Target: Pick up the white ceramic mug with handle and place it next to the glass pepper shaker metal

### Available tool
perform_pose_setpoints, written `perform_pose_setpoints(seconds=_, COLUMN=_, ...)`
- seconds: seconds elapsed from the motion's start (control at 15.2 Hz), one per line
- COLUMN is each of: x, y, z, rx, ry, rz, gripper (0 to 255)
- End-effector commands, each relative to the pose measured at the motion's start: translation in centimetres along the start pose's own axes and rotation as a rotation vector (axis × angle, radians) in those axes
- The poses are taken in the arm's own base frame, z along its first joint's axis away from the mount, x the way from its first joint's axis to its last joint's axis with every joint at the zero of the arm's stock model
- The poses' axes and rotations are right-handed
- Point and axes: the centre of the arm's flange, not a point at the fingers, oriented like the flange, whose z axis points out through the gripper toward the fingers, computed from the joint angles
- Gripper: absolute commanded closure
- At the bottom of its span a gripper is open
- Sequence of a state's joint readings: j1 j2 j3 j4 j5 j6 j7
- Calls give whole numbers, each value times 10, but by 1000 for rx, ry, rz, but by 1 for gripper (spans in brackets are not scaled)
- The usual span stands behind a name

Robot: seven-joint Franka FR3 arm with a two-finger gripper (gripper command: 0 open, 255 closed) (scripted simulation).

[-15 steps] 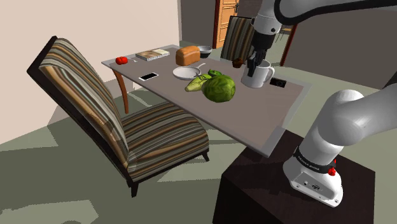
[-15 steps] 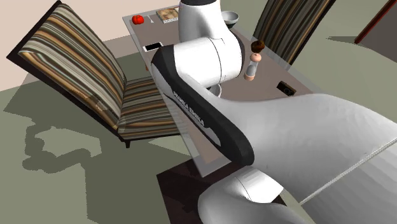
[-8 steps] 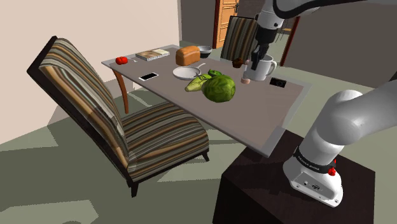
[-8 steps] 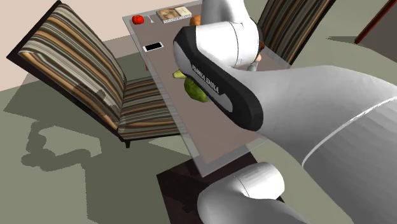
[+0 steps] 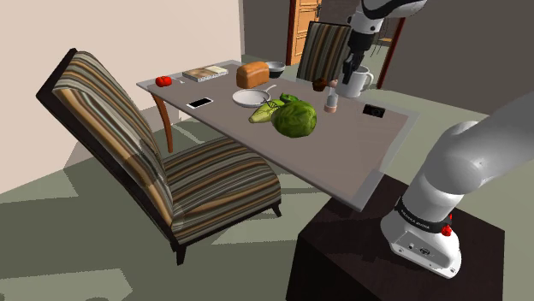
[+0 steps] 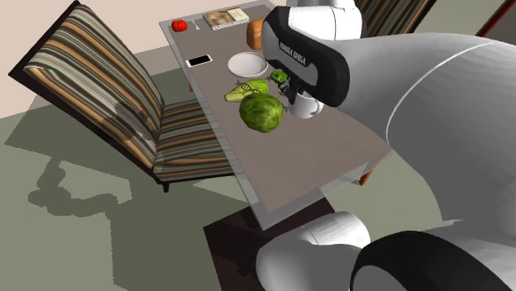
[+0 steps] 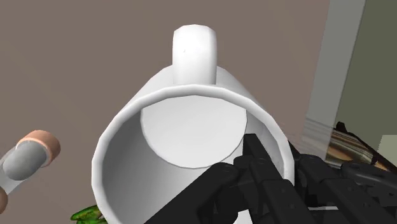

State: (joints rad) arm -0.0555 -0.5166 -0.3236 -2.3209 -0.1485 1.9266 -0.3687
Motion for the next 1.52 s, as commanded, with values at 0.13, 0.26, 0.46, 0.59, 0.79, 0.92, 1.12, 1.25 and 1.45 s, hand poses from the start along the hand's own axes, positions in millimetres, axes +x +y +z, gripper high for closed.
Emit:
perform_pose_setpoints(seconds=0.13, x=12, y=53, z=1, rx=-1, ry=0, rz=-1, gripper=255)
perform_pose_setpoints(seconds=0.26, x=18, y=78, z=2, rx=-1, ry=0, rz=-1, gripper=255)
perform_pose_setpoints(seconds=0.46, x=28, y=117, z=4, rx=-1, ry=0, rz=-1, gripper=255)
perform_pose_setpoints(seconds=0.59, x=34, y=142, z=5, rx=-1, ry=0, rz=-1, gripper=255)
perform_pose_setpoints(seconds=0.79, x=44, y=180, z=7, rx=-1, ry=0, rz=-1, gripper=255)
perform_pose_setpoints(seconds=0.92, x=50, y=206, z=8, rx=-1, ry=0, rz=-1, gripper=255)
perform_pose_setpoints(seconds=1.12, x=56, y=230, z=14, rx=-1, ry=0, rz=-1, gripper=255)
perform_pose_setpoints(seconds=1.25, x=55, y=230, z=25, rx=-1, ry=0, rz=-1, gripper=255)
perform_pose_setpoints(seconds=1.45, x=53, y=229, z=41, rx=-1, ry=0, rz=-1, gripper=255)
